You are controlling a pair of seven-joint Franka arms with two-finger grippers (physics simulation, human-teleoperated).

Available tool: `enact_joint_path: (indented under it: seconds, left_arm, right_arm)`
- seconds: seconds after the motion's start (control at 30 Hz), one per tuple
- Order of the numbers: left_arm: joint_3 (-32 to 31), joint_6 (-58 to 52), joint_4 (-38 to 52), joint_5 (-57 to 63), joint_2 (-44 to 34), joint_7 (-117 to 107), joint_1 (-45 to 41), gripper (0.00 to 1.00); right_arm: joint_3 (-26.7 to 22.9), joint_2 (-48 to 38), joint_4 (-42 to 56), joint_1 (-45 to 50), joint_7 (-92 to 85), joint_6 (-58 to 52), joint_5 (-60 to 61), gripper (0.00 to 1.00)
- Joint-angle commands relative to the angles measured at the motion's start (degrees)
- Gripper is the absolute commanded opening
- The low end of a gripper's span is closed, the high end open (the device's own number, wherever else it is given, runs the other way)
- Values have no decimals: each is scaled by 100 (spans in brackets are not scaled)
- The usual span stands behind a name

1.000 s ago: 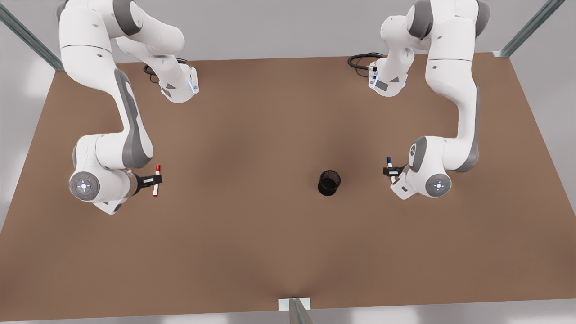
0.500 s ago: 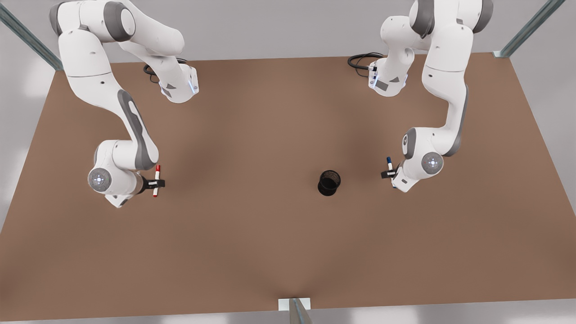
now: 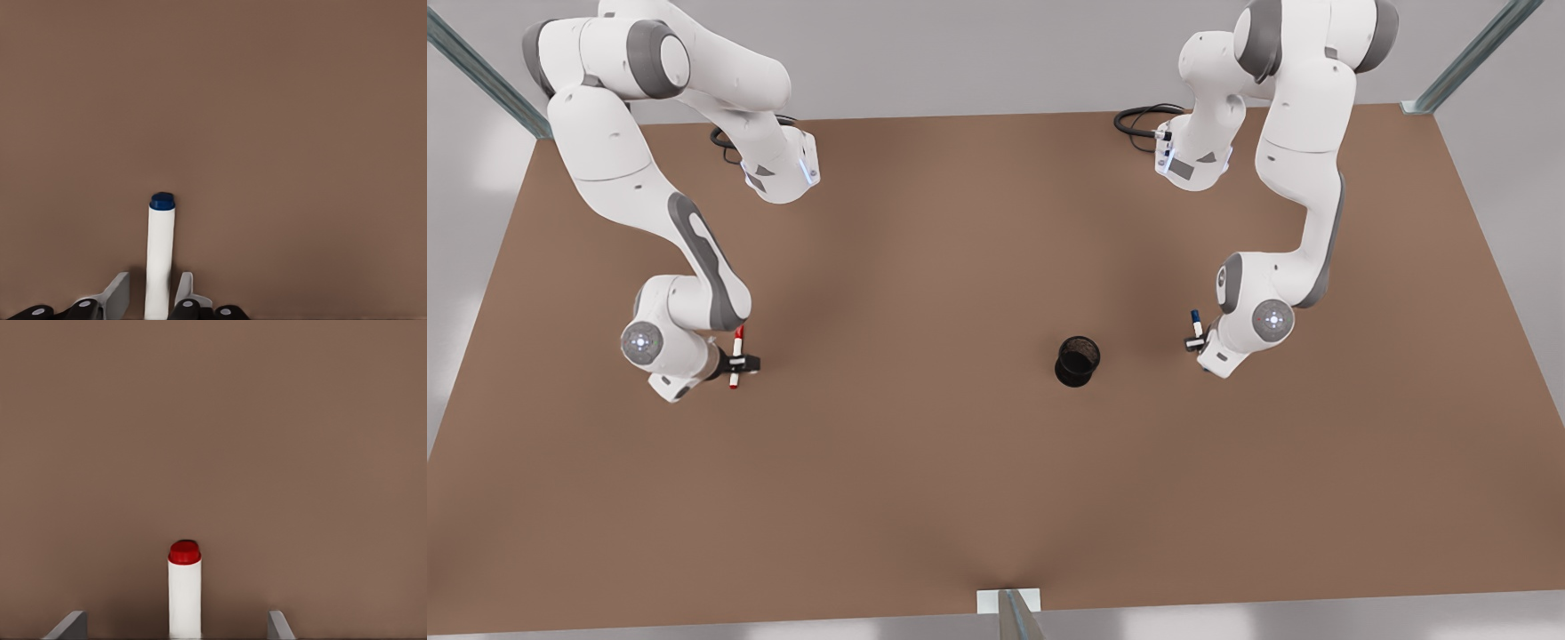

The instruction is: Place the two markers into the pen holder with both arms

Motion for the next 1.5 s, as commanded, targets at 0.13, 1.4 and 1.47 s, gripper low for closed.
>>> enact_joint_path:
  seconds: [0.13, 1.4, 1.47]
  left_arm:
    - [0, -16, -47, -5, -9, 274, 0, 51]
    - [-483, -2046, 1922, -198, -413, -4085, -439, 25]
    - [-430, -2046, 2150, -181, -457, -5008, -791, 25]
  right_arm:
    - [9, -141, -259, -52, -72, 299, 2, 100]
    - [9, -62, -127, -52, -221, 273, 2, 38]
    - [9, -62, -127, -52, -221, 273, 2, 36]
